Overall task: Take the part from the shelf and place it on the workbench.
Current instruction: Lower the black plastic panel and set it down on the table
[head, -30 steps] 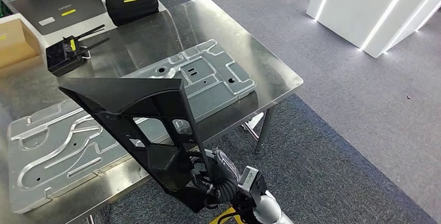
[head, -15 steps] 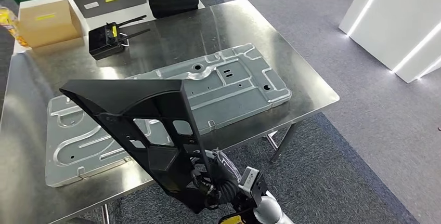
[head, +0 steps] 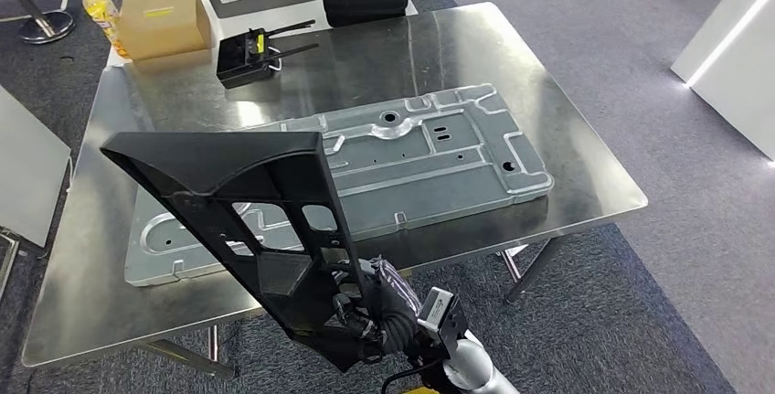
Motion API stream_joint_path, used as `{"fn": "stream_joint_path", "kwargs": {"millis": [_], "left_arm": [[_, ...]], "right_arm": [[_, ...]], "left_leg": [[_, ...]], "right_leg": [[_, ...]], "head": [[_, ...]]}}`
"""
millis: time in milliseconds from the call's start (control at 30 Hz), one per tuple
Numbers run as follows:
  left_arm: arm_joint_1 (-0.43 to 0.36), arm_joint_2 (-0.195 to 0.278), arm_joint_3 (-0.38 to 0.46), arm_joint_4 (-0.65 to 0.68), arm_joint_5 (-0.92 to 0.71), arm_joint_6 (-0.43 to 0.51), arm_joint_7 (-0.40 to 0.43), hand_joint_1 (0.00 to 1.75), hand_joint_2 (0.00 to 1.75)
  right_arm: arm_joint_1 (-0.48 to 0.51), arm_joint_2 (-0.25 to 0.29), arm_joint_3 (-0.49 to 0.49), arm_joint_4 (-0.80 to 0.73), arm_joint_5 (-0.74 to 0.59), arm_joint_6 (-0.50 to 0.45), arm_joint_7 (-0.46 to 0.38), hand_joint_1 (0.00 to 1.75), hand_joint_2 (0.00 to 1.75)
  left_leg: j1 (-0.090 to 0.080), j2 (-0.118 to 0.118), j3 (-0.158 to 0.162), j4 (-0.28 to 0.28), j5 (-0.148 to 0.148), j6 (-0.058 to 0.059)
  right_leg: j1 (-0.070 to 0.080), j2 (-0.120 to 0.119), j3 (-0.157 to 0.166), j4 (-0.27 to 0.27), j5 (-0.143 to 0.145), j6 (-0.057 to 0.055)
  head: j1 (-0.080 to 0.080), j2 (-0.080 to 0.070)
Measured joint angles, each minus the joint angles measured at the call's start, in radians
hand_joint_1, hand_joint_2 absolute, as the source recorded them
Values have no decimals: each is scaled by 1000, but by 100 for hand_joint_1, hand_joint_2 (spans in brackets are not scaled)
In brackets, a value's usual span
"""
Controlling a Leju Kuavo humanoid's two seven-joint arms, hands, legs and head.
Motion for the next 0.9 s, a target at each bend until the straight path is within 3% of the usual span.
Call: {"fn": "stream_joint_path", "kwargs": {"millis": [67,100,200,267,333,400,433,467,500,567,633,733,800,900], "left_arm": [[1,1,0,0,0,0,0,0,175],[2,1,0,0,0,0,0,0,175],[2,1,-1,0,-1,-1,0,0,175],[2,0,-2,0,-4,-3,1,0,175],[-1,-1,-7,0,-10,-8,5,0,175],[-5,-2,-14,0,-16,-13,9,0,175],[-7,-2,-17,0,-18,-15,10,0,175],[-8,-2,-18,0,-21,-17,11,0,175],[-9,-2,-19,0,-23,-18,11,0,175],[-13,-6,-23,0,-29,-19,14,0,175],[-20,-11,-27,0,-34,-18,21,0,175],[-28,-13,-28,0,-38,-17,37,0,175],[-32,-12,-28,0,-40,-16,44,0,175],[-39,-12,-28,0,-42,-16,48,0,175]], "right_arm": [[-4,0,0,0,-4,1,0,175,175],[-7,1,0,0,-6,1,1,175,175],[-14,2,-1,2,-16,1,6,175,175],[-22,3,-3,5,-29,1,16,175,175],[-43,4,-10,15,-49,-3,40,175,175],[-75,9,-23,43,-79,-7,75,175,175],[-93,13,-32,63,-98,-8,94,175,175],[-111,19,-42,84,-115,-8,109,175,175],[-134,25,-52,106,-133,-7,123,175,175],[-203,43,-74,153,-168,-5,147,175,175],[-290,66,-101,205,-206,-2,175,175,175],[-406,98,-145,275,-274,-1,227,175,175],[-465,116,-165,313,-308,-2,252,175,175],[-540,137,-189,364,-331,-14,264,175,175]], "left_leg": [[2,12,72,-137,52,-1],[1,15,95,-181,63,4],[-3,11,102,-198,62,27],[-2,9,103,-202,66,39],[-1,6,102,-204,70,49],[-4,2,98,-204,72,54],[-6,-1,97,-203,72,56],[-7,-6,97,-203,73,57],[-9,-10,97,-202,73,57],[-12,-16,97,-201,75,56],[-14,-18,91,-199,78,48],[-12,-20,85,-202,83,32],[-12,-17,73,-175,63,23],[-10,-11,-8,4,-27,8]], "right_leg": [[1,-10,-1,9,-7,10],[2,-12,-2,14,-9,16],[6,-14,-4,17,-10,29],[1,2,-11,36,-24,39],[-3,32,-54,130,-80,47],[-3,48,-123,269,-141,49],[-2,50,-144,310,-148,48],[-2,51,-148,315,-135,45],[-1,52,-132,276,-104,40],[3,61,-68,137,-32,25],[9,68,-30,42,0,15],[10,65,-26,19,6,9],[4,60,-21,8,14,2],[1,51,-19,3,17,-6]], "head": [[0,0],[0,0],[2,0],[2,0],[2,0],[2,0],[2,0],[2,0],[2,0],[2,0],[2,0],[2,0],[1,0],[0,0]]}}
